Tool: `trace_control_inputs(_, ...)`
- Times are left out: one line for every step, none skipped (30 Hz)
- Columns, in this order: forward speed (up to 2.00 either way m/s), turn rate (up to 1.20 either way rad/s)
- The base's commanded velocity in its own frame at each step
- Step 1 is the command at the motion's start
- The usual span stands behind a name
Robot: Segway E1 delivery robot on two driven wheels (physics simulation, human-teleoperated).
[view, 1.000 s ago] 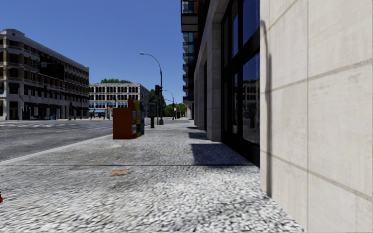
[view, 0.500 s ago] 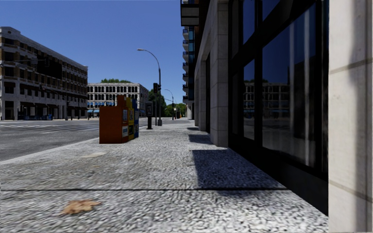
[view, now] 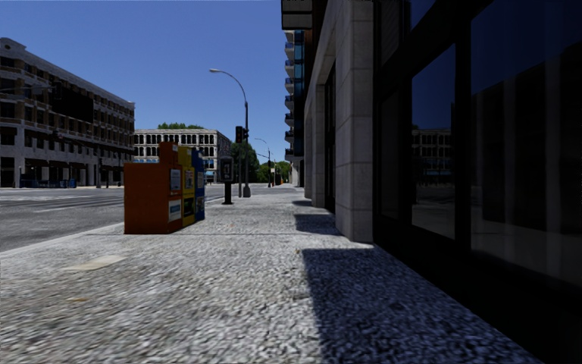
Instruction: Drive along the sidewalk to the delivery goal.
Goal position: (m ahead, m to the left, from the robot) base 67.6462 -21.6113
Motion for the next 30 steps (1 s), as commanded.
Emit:
trace_control_inputs(2.00,0.00)
trace_control_inputs(2.00,0.00)
trace_control_inputs(2.00,0.00)
trace_control_inputs(2.00,0.00)
trace_control_inputs(2.00,0.00)
trace_control_inputs(2.00,0.00)
trace_control_inputs(2.00,0.00)
trace_control_inputs(2.00,0.00)
trace_control_inputs(2.00,0.00)
trace_control_inputs(2.00,0.00)
trace_control_inputs(2.00,0.00)
trace_control_inputs(2.00,0.00)
trace_control_inputs(2.00,0.00)
trace_control_inputs(2.00,0.00)
trace_control_inputs(2.00,0.00)
trace_control_inputs(2.00,0.00)
trace_control_inputs(2.00,0.00)
trace_control_inputs(2.00,0.00)
trace_control_inputs(2.00,0.00)
trace_control_inputs(2.00,0.00)
trace_control_inputs(2.00,0.00)
trace_control_inputs(2.00,0.00)
trace_control_inputs(2.00,0.00)
trace_control_inputs(2.00,0.00)
trace_control_inputs(2.00,0.00)
trace_control_inputs(2.00,0.00)
trace_control_inputs(2.00,0.00)
trace_control_inputs(2.00,0.00)
trace_control_inputs(2.00,0.00)
trace_control_inputs(2.00,0.00)
